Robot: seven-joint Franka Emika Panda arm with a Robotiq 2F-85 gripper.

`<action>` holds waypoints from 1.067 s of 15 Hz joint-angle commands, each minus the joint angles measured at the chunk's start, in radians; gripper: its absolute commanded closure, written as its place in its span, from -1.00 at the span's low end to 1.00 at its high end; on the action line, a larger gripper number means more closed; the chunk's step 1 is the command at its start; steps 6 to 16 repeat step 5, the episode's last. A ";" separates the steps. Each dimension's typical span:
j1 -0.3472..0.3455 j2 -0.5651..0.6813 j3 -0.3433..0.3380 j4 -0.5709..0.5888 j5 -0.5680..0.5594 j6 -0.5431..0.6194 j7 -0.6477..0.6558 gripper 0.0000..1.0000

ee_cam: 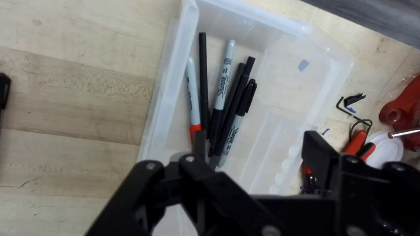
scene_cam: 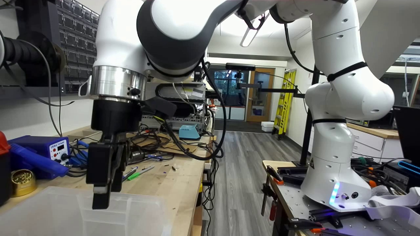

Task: Put the black marker into the clear box

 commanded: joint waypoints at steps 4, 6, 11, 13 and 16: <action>-0.015 -0.043 -0.016 0.003 -0.019 -0.004 -0.003 -1.00; -0.015 -0.049 -0.022 0.003 -0.031 -0.004 -0.002 -1.00; -0.015 -0.049 -0.022 0.003 -0.031 -0.004 -0.002 -1.00; -0.015 -0.049 -0.022 0.003 -0.031 -0.004 -0.002 -1.00; -0.015 -0.049 -0.022 0.003 -0.031 -0.004 -0.002 -1.00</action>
